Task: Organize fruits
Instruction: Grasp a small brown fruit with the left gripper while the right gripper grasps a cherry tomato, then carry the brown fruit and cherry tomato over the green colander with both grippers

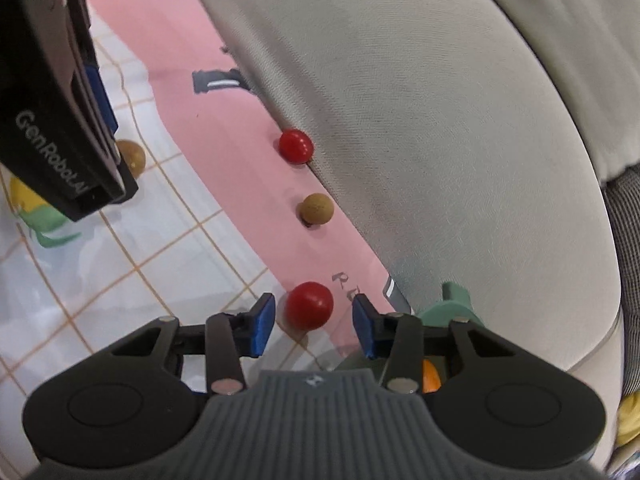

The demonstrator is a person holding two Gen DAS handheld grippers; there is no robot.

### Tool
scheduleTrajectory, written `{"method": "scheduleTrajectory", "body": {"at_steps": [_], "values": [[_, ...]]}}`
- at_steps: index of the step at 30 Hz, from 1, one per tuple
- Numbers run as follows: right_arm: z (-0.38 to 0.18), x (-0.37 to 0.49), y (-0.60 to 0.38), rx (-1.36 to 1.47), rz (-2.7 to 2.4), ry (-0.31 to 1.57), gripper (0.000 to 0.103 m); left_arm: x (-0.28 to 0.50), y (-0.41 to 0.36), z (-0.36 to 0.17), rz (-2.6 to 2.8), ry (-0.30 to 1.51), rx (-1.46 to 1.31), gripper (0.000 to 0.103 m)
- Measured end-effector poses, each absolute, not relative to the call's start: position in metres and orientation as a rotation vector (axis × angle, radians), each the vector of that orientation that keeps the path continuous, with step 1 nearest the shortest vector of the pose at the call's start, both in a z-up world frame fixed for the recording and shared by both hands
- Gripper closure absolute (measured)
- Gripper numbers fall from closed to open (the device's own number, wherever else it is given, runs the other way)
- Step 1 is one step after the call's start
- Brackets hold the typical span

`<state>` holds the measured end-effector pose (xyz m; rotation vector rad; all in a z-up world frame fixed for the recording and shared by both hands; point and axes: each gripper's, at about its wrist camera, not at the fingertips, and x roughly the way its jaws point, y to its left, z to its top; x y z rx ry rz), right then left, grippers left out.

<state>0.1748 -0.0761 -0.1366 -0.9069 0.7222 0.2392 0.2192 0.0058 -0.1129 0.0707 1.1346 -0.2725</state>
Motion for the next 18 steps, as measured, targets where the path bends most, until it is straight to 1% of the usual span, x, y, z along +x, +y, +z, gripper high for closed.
{"method": "scheduleTrajectory", "body": {"at_steps": [3,10,13,15,18], "values": [[-0.143,0.181,-0.074,-0.934,0.241,0.732,0.070,0.221,0.006,-0.116,-0.277,1.139,0.068,0.063],[-0.153,0.188,-0.076,-0.952,0.233,0.748,0.071,0.223,0.006,-0.121,-0.293,1.131,0.061,0.065],[-0.156,0.190,-0.075,-0.950,0.233,0.751,0.077,0.224,0.004,-0.121,-0.304,1.131,0.061,0.069],[-0.157,0.192,-0.075,-0.957,0.234,0.748,0.077,0.224,0.003,-0.121,-0.312,1.131,0.060,0.072],[-0.156,0.188,-0.074,-0.960,0.227,0.744,0.078,0.224,0.003,-0.120,-0.311,1.129,0.058,0.073]]}}
